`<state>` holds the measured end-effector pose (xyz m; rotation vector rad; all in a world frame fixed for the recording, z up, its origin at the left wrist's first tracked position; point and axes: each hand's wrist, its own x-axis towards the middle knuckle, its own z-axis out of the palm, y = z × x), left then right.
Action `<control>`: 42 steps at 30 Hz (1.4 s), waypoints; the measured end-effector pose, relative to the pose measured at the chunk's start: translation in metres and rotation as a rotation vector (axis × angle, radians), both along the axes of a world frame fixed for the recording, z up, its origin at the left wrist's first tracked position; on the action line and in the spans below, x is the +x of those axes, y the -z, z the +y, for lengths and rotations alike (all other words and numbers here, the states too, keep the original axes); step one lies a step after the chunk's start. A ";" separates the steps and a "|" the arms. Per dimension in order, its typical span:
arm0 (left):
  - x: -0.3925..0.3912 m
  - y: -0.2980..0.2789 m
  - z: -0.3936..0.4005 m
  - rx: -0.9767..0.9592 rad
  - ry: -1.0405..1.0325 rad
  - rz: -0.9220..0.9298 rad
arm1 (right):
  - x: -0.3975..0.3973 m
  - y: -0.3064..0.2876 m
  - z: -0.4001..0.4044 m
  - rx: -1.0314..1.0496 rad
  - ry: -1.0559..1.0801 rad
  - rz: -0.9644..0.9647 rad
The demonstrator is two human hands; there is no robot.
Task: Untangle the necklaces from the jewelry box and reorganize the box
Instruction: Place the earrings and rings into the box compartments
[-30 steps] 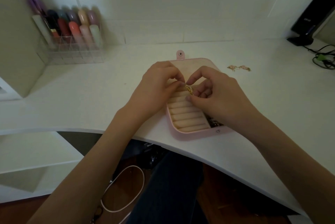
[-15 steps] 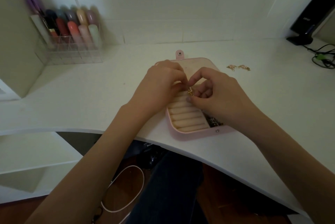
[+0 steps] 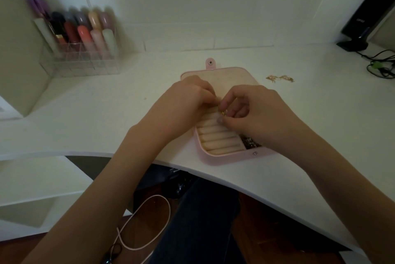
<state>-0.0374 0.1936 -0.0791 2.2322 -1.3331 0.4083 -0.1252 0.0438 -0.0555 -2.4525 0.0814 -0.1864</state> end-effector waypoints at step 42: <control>-0.002 -0.007 0.007 -0.031 -0.079 0.131 | 0.033 0.010 -0.144 -0.037 0.508 -0.169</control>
